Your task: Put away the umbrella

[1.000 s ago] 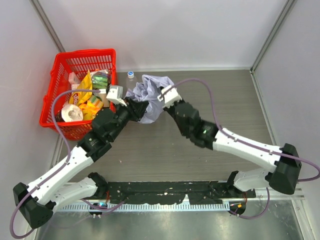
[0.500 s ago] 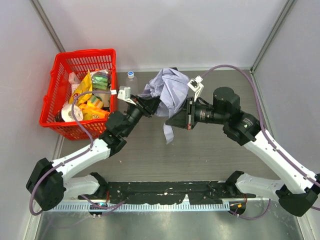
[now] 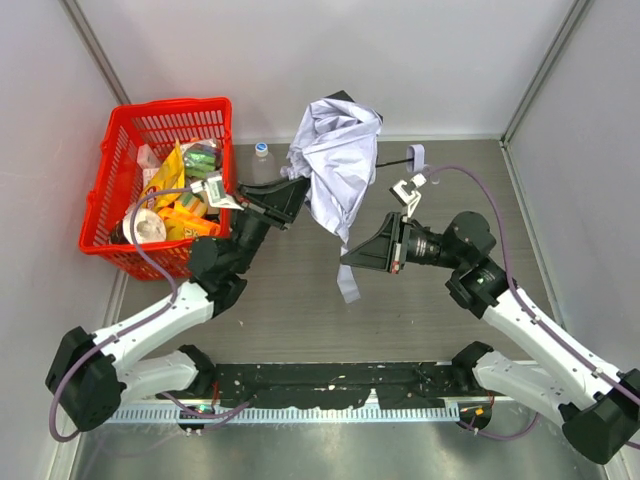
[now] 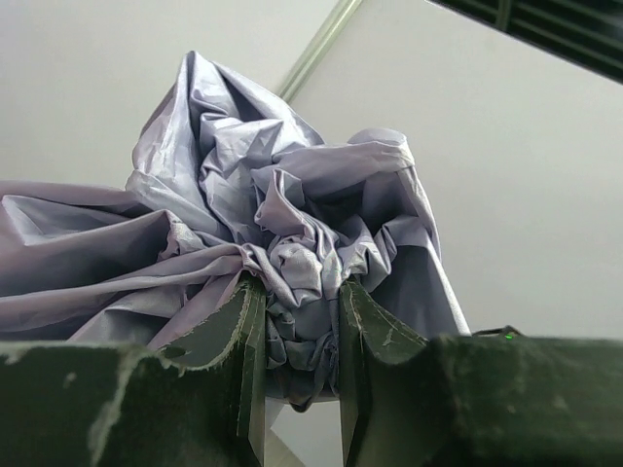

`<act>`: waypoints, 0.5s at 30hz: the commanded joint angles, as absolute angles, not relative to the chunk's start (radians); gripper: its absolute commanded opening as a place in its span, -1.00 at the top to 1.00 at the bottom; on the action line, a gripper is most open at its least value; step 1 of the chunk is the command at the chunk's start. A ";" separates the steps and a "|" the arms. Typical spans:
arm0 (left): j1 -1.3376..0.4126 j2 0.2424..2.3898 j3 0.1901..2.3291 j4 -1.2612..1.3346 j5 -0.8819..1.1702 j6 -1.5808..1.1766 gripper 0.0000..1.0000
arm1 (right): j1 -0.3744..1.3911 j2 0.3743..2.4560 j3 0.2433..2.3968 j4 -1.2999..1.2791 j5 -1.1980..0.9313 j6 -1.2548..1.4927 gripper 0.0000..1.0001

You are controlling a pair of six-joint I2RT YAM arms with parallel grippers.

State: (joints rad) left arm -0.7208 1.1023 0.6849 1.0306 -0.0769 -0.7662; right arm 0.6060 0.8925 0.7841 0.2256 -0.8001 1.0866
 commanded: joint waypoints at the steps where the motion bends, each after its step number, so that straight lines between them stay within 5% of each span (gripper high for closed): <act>1: -0.721 1.006 0.718 1.132 -0.037 -0.792 1.00 | 0.528 0.862 0.772 0.452 -0.891 1.202 0.99; 8: -0.721 0.897 0.667 1.000 -0.005 -0.703 1.00 | 0.400 0.868 0.824 0.552 -1.018 1.334 0.99; 15: -0.721 0.850 0.635 0.914 0.080 -0.632 1.00 | 0.394 0.908 0.971 0.364 -1.100 1.246 0.99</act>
State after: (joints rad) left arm -0.7208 0.8890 0.6548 0.8951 0.0513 -0.6926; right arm 0.3969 0.9081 0.8745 0.4267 -1.0233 1.2865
